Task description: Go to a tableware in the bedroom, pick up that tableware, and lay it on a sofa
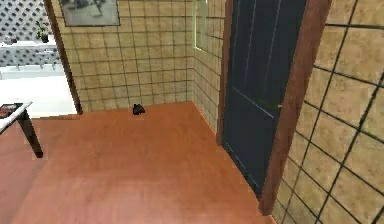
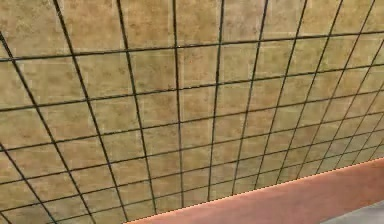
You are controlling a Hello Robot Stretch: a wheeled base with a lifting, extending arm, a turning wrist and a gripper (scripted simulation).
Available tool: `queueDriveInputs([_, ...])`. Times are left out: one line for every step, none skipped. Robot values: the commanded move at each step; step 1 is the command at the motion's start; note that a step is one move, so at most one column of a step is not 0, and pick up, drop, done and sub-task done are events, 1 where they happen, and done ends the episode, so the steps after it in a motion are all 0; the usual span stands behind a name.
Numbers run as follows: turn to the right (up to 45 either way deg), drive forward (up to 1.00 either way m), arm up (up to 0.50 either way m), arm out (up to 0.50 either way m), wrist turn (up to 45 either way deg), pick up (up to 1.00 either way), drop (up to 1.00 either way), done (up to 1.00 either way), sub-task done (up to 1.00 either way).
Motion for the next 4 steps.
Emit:
queueDriveInputs([-15.0, 0.0, 0.0, 0.0, 0.0, 0.0, 0.0, 0.0, 0.0])
queueDriveInputs([0.0, 0.1, 0.0, 0.0, 0.0, 0.0, 0.0, 0.0, 0.0])
queueDriveInputs([-12.0, 0.0, 0.0, 0.0, 0.0, 0.0, 0.0, 0.0, 0.0])
queueDriveInputs([0.0, 1.0, 0.0, 0.0, 0.0, 0.0, 0.0, 0.0, 0.0])
